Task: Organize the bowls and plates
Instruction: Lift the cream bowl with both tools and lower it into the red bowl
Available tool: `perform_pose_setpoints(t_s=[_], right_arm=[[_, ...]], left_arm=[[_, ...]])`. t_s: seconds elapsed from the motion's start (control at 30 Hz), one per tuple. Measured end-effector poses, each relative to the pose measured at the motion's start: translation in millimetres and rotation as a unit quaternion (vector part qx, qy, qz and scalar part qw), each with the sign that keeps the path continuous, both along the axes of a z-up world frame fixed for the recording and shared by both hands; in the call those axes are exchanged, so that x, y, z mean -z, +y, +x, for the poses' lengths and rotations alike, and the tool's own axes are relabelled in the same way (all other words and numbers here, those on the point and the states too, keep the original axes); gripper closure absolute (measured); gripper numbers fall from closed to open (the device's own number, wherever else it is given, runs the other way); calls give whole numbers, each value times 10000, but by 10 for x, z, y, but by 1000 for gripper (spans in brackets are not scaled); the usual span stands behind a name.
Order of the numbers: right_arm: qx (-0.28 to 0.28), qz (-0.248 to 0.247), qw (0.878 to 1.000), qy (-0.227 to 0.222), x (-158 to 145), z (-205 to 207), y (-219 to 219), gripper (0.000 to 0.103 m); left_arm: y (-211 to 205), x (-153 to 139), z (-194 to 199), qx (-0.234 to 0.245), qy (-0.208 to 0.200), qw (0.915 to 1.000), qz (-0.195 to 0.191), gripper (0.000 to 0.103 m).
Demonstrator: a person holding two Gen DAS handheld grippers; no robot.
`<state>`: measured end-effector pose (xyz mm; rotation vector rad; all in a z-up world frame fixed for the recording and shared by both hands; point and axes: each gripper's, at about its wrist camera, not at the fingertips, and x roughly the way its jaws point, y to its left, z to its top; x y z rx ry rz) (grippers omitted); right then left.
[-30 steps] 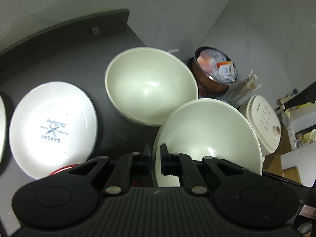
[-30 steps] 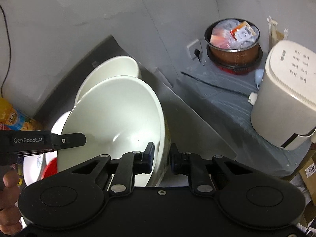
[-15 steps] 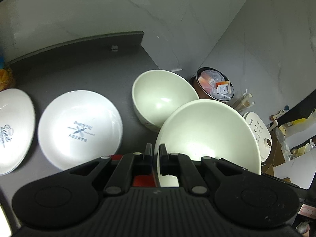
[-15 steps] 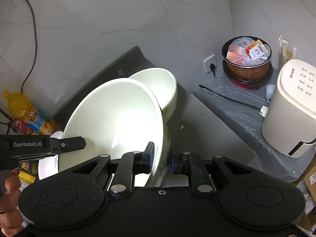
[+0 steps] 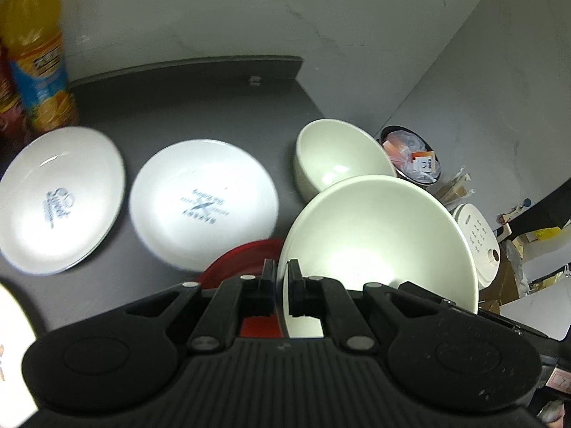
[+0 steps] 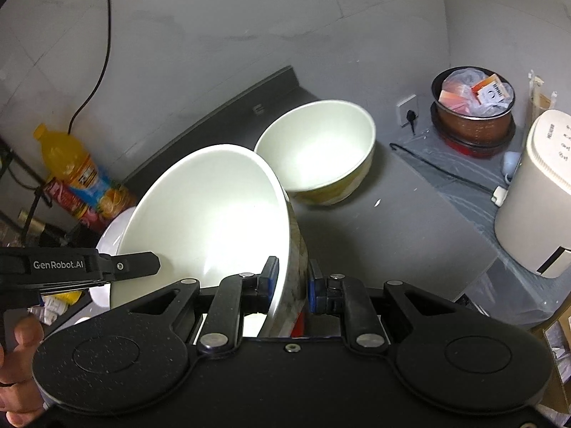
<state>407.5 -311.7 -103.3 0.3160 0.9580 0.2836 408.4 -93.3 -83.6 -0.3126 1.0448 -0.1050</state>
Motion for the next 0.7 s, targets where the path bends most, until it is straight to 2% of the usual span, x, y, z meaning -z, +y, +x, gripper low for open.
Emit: perform_pose_setpoints(t_s=[0.7], right_arm=[[-618,-243,9966,480,183,-137,525,84]], left_arm=[[545,374,-345,-585,560,9964,-231,98]])
